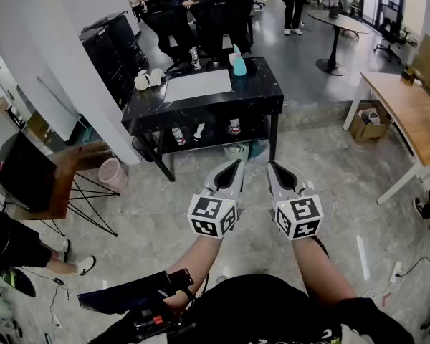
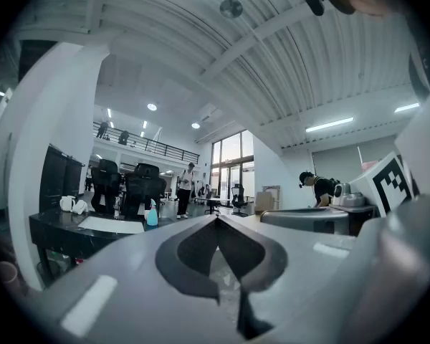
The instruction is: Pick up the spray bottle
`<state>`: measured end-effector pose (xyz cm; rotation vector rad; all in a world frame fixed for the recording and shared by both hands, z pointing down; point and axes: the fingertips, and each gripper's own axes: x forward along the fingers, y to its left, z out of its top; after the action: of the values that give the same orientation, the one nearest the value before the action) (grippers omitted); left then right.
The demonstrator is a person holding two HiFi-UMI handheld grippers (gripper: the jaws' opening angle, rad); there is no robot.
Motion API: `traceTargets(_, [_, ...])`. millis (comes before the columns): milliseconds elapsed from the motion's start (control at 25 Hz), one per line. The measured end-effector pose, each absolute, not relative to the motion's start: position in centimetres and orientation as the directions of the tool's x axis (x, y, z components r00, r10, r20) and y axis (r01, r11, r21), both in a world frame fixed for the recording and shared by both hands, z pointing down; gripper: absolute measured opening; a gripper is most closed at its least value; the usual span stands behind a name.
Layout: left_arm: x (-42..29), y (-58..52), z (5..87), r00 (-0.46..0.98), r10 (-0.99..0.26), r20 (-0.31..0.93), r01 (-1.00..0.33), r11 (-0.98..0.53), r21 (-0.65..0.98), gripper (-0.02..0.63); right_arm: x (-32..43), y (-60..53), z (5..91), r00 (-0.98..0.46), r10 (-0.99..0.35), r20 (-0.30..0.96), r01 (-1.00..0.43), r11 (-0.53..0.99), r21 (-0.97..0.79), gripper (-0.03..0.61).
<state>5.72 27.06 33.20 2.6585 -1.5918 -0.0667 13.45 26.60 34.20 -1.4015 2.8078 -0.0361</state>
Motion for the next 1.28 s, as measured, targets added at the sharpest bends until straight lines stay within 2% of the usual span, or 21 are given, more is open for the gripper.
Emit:
traceTargets(720, [11.1,24.3,34.7,0.456,-0.89,0.01,-0.889,-0.455,0.058,0.0,18.0,23.4,35.2,-0.652,-0.758,-0.011,-0.756,0.652,-0.052,0.025])
traceTargets(1280, [6.5,15.5,36.9,0.474,-0.881,0.012,-0.876,-0.47,0.107,0.0,13.3,15.2,37.3,-0.649,-0.76,0.032,-0.761,0.648,-0.043,0.025])
